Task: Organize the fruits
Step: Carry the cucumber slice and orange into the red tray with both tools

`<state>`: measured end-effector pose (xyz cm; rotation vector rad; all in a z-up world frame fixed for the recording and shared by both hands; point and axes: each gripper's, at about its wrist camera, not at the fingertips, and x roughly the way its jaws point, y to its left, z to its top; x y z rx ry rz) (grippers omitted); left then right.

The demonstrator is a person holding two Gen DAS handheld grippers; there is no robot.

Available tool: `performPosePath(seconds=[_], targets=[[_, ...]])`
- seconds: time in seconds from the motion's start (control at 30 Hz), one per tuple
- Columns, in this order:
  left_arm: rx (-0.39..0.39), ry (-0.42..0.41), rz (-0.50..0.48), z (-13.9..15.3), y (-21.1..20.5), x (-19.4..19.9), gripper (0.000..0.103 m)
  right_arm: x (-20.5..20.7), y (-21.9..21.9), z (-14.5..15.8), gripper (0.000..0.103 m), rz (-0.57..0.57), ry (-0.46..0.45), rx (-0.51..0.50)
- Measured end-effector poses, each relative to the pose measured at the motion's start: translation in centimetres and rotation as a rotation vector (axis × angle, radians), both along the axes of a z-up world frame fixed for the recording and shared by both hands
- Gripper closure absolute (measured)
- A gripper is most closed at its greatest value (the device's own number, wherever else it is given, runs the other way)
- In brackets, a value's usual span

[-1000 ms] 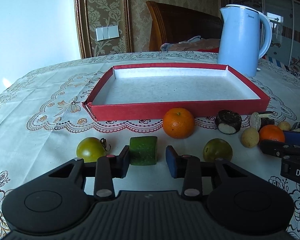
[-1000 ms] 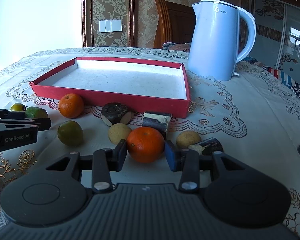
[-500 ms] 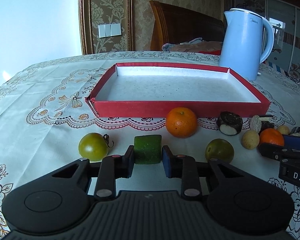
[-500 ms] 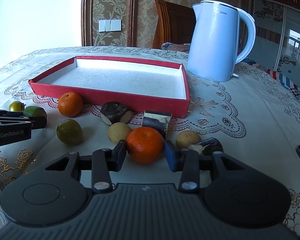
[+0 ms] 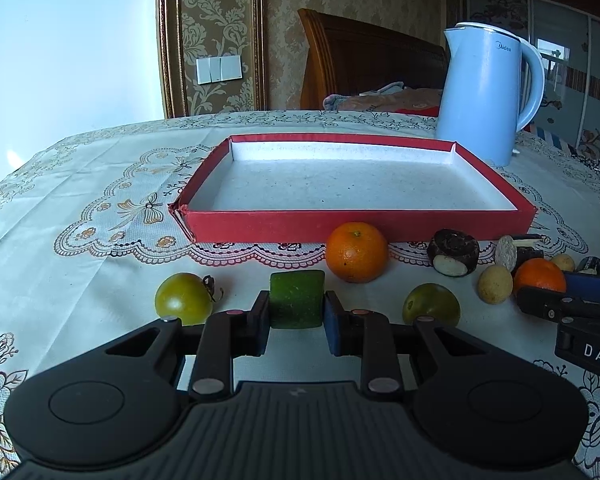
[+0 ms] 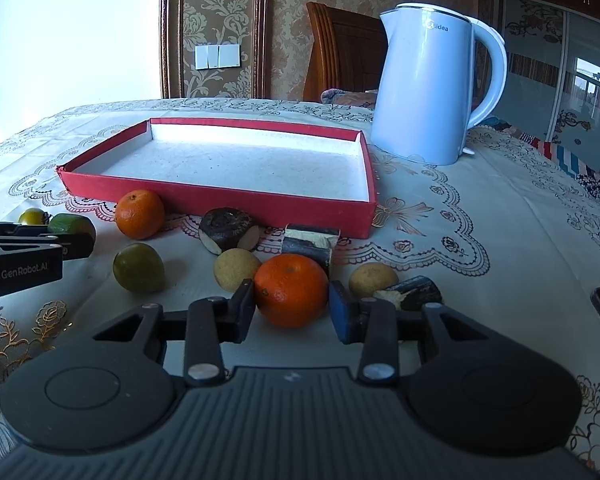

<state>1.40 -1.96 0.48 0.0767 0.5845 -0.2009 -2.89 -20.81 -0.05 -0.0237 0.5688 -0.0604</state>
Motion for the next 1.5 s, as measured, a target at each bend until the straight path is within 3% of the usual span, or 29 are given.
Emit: performPosePath(seconds=[0.6,0.9,1.5], targets=[[-0.006,-0.065,0.063,2.1,-0.6,0.3,0.077,-1.4,0.5,0.7,0.066,-0.012,-0.074,-0.028],[0.003,-0.07,0.106,1.1,-0.3,1.6,0.077,-1.7,1.0,1.1,0.066,-0.033,-0.097,-0.045],[0.006,-0.148,0.139,3.7,-0.2,3.7,0.076,-0.1,1.8,4.4,0.066,-0.015,-0.199,-0.058]])
